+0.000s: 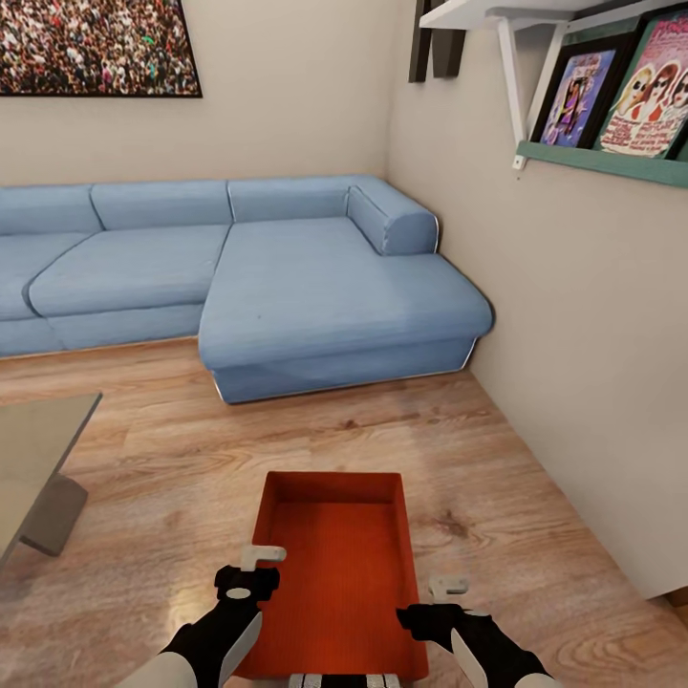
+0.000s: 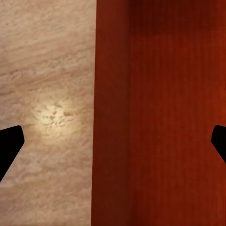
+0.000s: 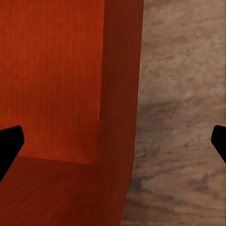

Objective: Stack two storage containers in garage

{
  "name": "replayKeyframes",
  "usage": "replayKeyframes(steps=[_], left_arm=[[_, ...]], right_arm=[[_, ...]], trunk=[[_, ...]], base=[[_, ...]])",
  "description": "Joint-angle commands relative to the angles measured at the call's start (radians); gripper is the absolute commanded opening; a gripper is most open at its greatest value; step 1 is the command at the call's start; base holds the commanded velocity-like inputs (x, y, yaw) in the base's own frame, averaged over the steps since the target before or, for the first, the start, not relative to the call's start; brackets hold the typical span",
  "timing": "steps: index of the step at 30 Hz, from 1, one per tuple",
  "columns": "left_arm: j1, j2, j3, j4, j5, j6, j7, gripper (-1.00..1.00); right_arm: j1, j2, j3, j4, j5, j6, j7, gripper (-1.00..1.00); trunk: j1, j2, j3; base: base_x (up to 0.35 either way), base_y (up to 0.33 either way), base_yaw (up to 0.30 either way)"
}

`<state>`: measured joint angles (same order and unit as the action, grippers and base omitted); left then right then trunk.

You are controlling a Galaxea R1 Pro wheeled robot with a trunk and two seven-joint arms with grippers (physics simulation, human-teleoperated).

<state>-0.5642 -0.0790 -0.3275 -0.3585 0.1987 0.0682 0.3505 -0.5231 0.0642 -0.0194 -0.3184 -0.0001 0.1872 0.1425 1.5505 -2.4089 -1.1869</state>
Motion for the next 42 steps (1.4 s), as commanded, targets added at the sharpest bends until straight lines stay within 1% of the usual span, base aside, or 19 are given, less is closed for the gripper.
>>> replayKeyframes(steps=[1, 6, 23, 24, 27, 28, 42], left_arm=[[0.000, 0.001, -0.009, -0.002, 0.008, 0.005, 0.008, 1.00], [0.000, 0.001, -0.008, -0.002, 0.008, 0.005, 0.007, 1.00], [0.000, 0.002, -0.008, -0.002, 0.010, 0.005, 0.008, 1.00], [0.000, 0.002, -0.008, -0.002, 0.010, 0.004, 0.008, -1.00], [0.000, 0.003, -0.007, -0.002, 0.010, 0.004, 0.008, -1.00], [0.000, 0.003, -0.007, -0.002, 0.010, 0.004, 0.008, -1.00], [0.000, 0.004, -0.006, -0.004, 0.010, 0.004, 0.008, -1.00]], right_arm=[[0.000, 0.000, -0.002, -0.002, 0.000, 0.006, 0.003, 1.00], [0.000, 0.000, -0.002, -0.002, 0.000, 0.006, 0.002, 1.00], [0.000, 0.000, -0.002, -0.002, 0.001, 0.006, 0.003, 1.00], [0.000, 0.000, -0.002, -0.002, 0.002, 0.006, 0.003, 1.00], [0.000, 0.001, -0.001, -0.001, 0.002, 0.006, 0.003, 1.00], [0.000, 0.001, 0.000, -0.001, 0.002, 0.006, 0.003, -1.00], [0.000, 0.004, 0.001, -0.002, 0.002, 0.005, 0.003, -1.00]], trunk=[[0.004, -0.008, -0.004], [0.023, -0.043, -0.020], [0.023, -0.043, -0.020], [0.023, -0.043, -0.020], [0.023, -0.043, -0.020], [0.023, -0.043, -0.020], [0.023, -0.043, -0.020]], base=[[0.000, 0.000, 0.000], [0.000, 0.000, 0.000], [0.000, 0.000, 0.000], [0.000, 0.000, 0.000], [0.000, 0.000, 0.000], [0.000, 0.000, 0.000], [0.000, 0.000, 0.000]])
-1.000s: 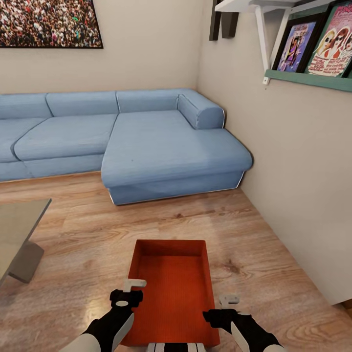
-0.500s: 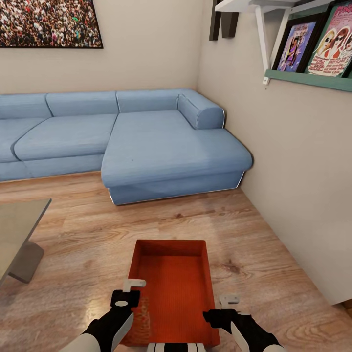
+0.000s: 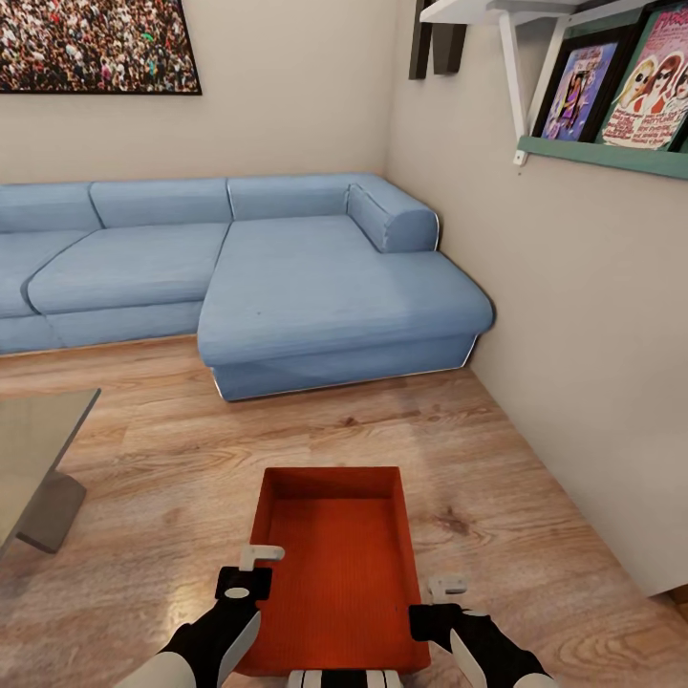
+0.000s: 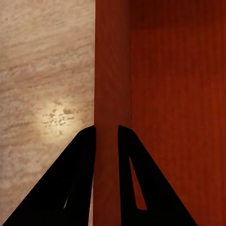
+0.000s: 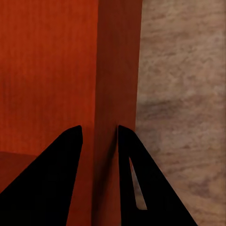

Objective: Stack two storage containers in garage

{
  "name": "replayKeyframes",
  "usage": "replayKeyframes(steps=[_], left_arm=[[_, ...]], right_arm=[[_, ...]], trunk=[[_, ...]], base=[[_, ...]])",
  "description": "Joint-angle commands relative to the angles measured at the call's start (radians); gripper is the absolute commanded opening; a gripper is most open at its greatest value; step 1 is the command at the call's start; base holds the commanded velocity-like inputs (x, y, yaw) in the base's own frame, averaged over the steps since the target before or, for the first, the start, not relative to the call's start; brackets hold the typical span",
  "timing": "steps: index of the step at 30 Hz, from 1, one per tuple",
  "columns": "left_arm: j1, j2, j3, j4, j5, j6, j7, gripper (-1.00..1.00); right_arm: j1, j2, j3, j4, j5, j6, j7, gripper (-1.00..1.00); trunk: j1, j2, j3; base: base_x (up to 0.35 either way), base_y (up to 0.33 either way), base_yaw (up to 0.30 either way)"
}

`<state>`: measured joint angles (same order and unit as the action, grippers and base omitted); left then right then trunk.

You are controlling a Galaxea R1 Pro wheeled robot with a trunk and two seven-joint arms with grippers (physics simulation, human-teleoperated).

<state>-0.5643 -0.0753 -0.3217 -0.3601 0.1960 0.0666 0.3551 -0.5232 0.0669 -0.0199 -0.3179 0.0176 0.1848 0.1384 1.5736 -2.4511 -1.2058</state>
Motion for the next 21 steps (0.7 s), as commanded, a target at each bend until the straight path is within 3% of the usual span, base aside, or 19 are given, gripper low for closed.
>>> replayKeyframes(steps=[1, 7, 13, 21], left_arm=[[0.000, 0.000, -0.011, -0.002, 0.013, 0.006, 0.004, -1.00], [0.000, 0.000, 0.006, -0.003, 0.013, 0.006, 0.004, -1.00], [0.000, 0.000, 0.017, -0.007, 0.013, 0.007, 0.004, -1.00], [0.000, 0.000, 0.019, -0.006, 0.013, 0.007, 0.004, -1.00]], right_arm=[[0.000, 0.001, 0.001, -0.003, -0.016, 0.007, 0.007, -1.00], [0.000, 0.003, 0.001, -0.004, -0.015, 0.006, 0.007, -1.00], [0.001, 0.005, 0.003, -0.003, -0.015, -0.080, 0.007, -1.00], [0.002, 0.007, 0.004, -0.003, -0.015, -0.086, 0.007, -1.00]], trunk=[[0.000, 0.000, -0.001], [0.000, 0.000, -0.001], [0.000, 0.000, -0.001], [-0.031, 0.056, 0.024]], base=[[0.000, 0.000, 0.000], [0.000, 0.000, 0.000], [0.000, 0.000, 0.000], [0.000, 0.000, 0.000]])
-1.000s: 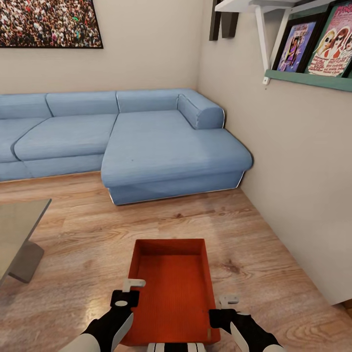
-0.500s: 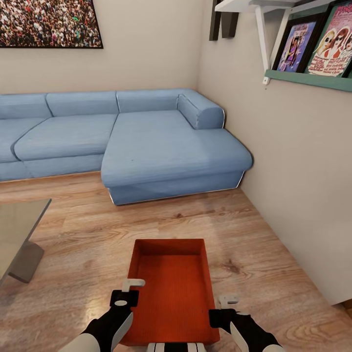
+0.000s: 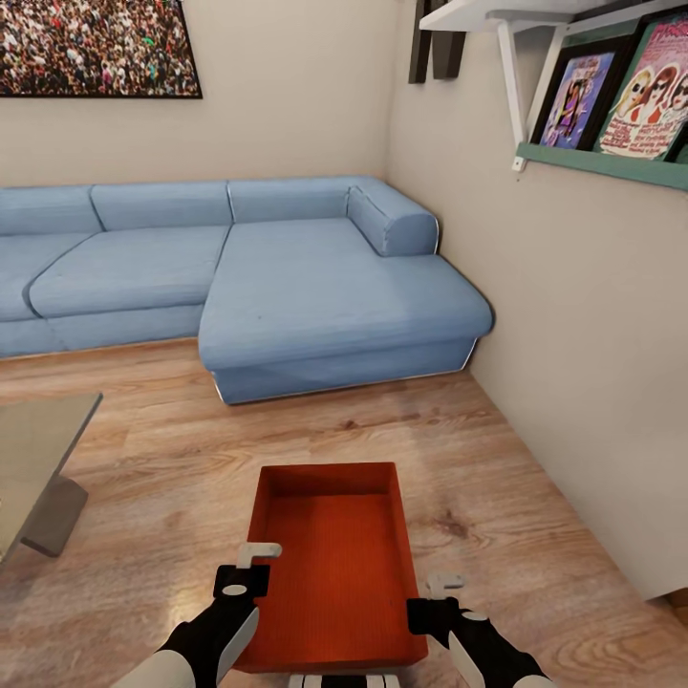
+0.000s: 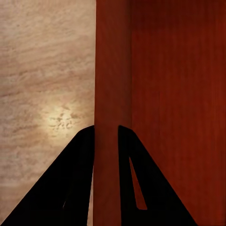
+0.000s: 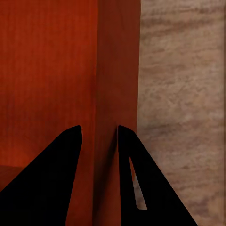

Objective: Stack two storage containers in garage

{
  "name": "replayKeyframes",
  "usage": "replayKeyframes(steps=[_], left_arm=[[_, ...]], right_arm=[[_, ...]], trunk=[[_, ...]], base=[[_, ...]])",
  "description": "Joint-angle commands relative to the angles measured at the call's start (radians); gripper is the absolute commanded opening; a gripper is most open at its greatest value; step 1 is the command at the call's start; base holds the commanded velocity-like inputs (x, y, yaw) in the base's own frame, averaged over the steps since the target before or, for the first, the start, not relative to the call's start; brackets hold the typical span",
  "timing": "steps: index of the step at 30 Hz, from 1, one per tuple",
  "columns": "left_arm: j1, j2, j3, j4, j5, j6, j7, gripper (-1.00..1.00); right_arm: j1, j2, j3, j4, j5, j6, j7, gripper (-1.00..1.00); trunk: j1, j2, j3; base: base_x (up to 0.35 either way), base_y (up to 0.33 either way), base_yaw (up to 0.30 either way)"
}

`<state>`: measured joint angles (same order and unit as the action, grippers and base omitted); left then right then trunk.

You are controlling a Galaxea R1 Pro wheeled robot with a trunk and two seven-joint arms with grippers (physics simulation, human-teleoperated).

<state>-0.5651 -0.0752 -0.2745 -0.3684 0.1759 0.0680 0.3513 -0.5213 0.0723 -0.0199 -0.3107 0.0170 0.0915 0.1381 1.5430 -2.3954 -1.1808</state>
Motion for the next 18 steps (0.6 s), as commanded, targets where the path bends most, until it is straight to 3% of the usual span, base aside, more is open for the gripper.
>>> replayKeyframes(steps=[1, 18], left_arm=[[0.001, 0.000, -0.028, 0.002, 0.033, 0.006, 0.008, -1.00], [0.001, 0.000, -0.028, 0.002, 0.033, 0.006, 0.008, -1.00]], right_arm=[[0.000, 0.001, 0.005, -0.010, -0.014, 0.007, 0.008, -1.00], [0.000, 0.001, 0.005, -0.011, -0.013, 0.007, 0.008, -1.00]], trunk=[[-0.004, 0.007, 0.002], [-0.069, 0.126, 0.056]], base=[[0.000, 0.000, 0.000], [0.000, 0.000, 0.000]])
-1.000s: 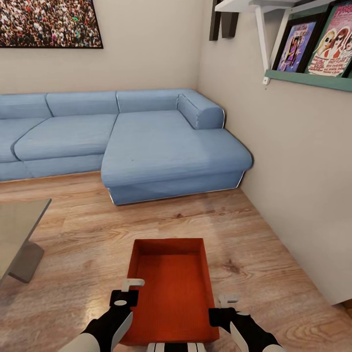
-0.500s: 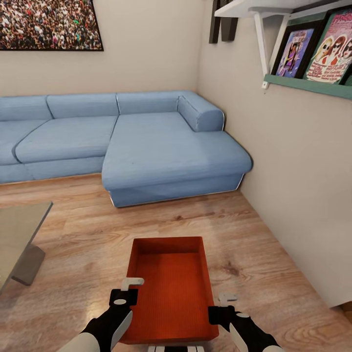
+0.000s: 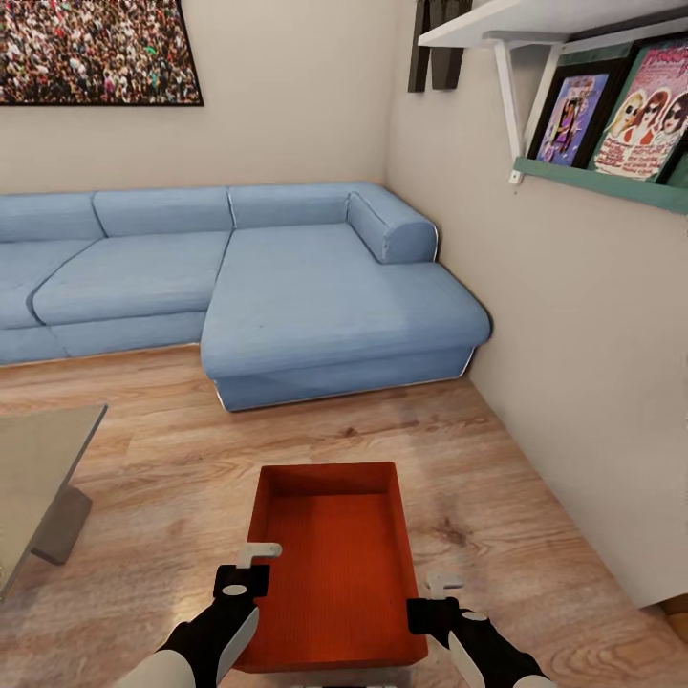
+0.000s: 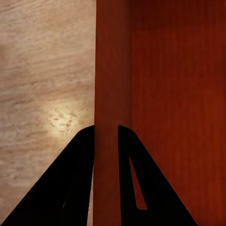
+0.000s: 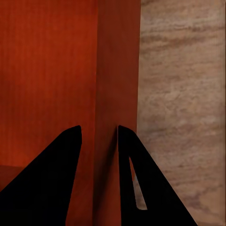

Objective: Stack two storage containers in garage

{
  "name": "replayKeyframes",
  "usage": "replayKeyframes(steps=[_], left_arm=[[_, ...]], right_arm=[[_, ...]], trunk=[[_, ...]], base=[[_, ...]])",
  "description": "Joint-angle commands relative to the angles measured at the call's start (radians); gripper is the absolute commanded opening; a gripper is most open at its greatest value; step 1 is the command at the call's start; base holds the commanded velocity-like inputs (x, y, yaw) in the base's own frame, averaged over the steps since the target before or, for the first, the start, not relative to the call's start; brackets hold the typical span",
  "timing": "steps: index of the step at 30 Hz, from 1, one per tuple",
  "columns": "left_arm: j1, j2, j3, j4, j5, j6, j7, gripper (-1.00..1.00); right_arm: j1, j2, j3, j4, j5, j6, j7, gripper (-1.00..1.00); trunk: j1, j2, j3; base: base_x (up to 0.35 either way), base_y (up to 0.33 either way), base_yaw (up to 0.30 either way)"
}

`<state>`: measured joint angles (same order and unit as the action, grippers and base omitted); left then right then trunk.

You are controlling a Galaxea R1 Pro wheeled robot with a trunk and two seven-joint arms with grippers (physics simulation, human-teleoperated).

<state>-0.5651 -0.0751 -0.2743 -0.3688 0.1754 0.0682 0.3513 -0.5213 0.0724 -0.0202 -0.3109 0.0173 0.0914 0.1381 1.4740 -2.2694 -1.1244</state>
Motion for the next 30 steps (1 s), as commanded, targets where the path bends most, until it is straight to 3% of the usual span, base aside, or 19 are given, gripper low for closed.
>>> replayKeyframes(steps=[1, 30], left_arm=[[0.001, 0.000, -0.028, 0.002, 0.033, 0.005, 0.008, -1.00], [0.001, 0.000, -0.028, -0.004, 0.033, 0.005, 0.008, -1.00]], right_arm=[[0.000, 0.001, 0.005, -0.011, -0.013, 0.007, 0.008, -1.00], [0.000, 0.001, 0.006, -0.011, -0.013, 0.007, 0.007, -1.00]], trunk=[[-0.004, 0.007, 0.002], [-0.115, 0.210, 0.093]], base=[[0.000, 0.000, 0.000], [0.000, 0.000, 0.000]])
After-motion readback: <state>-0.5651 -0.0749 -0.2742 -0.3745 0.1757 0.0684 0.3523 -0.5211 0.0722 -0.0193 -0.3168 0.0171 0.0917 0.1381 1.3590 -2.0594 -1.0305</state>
